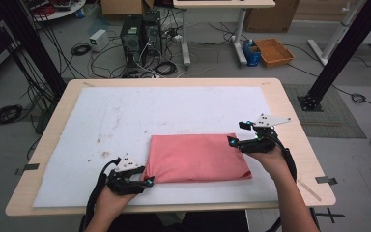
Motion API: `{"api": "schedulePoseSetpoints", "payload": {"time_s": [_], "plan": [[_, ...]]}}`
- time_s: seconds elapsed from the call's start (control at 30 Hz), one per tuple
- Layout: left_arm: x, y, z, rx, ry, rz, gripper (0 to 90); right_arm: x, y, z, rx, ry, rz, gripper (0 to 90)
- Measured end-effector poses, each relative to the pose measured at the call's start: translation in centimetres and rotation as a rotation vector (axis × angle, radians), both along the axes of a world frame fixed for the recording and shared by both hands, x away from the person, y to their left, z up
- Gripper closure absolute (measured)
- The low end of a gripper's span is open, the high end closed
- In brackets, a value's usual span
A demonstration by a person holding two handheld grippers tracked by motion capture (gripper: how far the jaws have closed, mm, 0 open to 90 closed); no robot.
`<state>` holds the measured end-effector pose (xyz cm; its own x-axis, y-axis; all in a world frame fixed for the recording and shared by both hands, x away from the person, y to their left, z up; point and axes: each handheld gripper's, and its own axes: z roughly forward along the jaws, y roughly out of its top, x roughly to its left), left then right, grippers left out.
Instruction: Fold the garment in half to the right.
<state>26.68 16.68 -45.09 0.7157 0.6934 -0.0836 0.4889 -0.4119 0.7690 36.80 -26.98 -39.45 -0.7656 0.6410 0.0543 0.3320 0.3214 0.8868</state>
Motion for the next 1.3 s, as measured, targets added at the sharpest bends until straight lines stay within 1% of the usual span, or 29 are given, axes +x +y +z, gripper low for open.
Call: {"api": "schedulePoseSetpoints", "payload": {"time_s": [0.07, 0.13, 0.27, 0.4, 0.5, 0.57, 0.6, 0.67, 0.8, 0.93, 1.03, 1.1, 1.2, 1.3], "plan": [[0.0, -0.4, -0.2, -0.014, -0.009, -0.029, 49.2, 0.0, 0.0, 0.0, -0.001, -0.001, -0.003, 20.7], [0.1, -0.5, -0.1, -0.011, -0.012, -0.04, 50.2, 0.0, 0.1, 0.0, -0.003, 0.001, -0.006, 20.7], [0.3, -0.6, -0.1, -0.019, -0.004, -0.06, 53.8, 0.0, 0.4, -0.1, -0.007, -0.003, 0.002, 20.7], [0.5, -0.6, -0.1, -0.028, 0.0, -0.105, 64.6, -0.1, 0.9, 0.0, -0.01, -0.001, 0.014, 20.7], [0.8, -0.4, -0.1, -0.033, 0.003, -0.123, 71.7, -0.2, 1.5, 0.2, -0.013, -0.009, 0.03, 20.7], [1.1, -0.2, -0.1, -0.036, 0.012, -0.141, 75.1, -0.2, 2.0, 0.4, -0.015, -0.012, 0.044, 20.7], [1.2, -0.2, 0.0, -0.034, 0.007, -0.153, 76.3, -0.2, 2.3, 0.5, -0.017, -0.016, 0.055, 20.7], [1.4, -0.1, 0.0, -0.038, 0.002, -0.17, 78.5, -0.2, 3.1, 0.8, -0.024, -0.005, 0.074, 20.7], [1.7, 0.5, 0.2, -0.054, -0.005, -0.178, 80.1, 0.2, 4.8, 1.7, -0.057, -0.003, 0.113, 20.7], [1.8, 1.0, 0.5, -0.087, -0.018, -0.182, 80.7, 0.8, 6.9, 3.1, -0.09, -0.014, 0.16, 20.7], [1.7, 1.3, 0.7, -0.115, -0.034, -0.182, 80.8, 1.5, 8.7, 3.8, -0.122, -0.012, 0.189, 20.7], [1.6, 1.4, 0.7, -0.119, -0.035, -0.186, 80.8, 2.2, 9.9, 3.9, -0.131, 0.008, 0.205, 20.7], [1.6, 1.4, 0.8, -0.13, -0.04, -0.184, 81.0, 3.2, 11.6, 3.7, -0.151, 0.025, 0.222, 20.7], [1.7, 1.4, 0.8, -0.133, -0.04, -0.177, 81.0, 4.0, 13.5, 3.3, -0.151, 0.041, 0.24, 20.7]]}}
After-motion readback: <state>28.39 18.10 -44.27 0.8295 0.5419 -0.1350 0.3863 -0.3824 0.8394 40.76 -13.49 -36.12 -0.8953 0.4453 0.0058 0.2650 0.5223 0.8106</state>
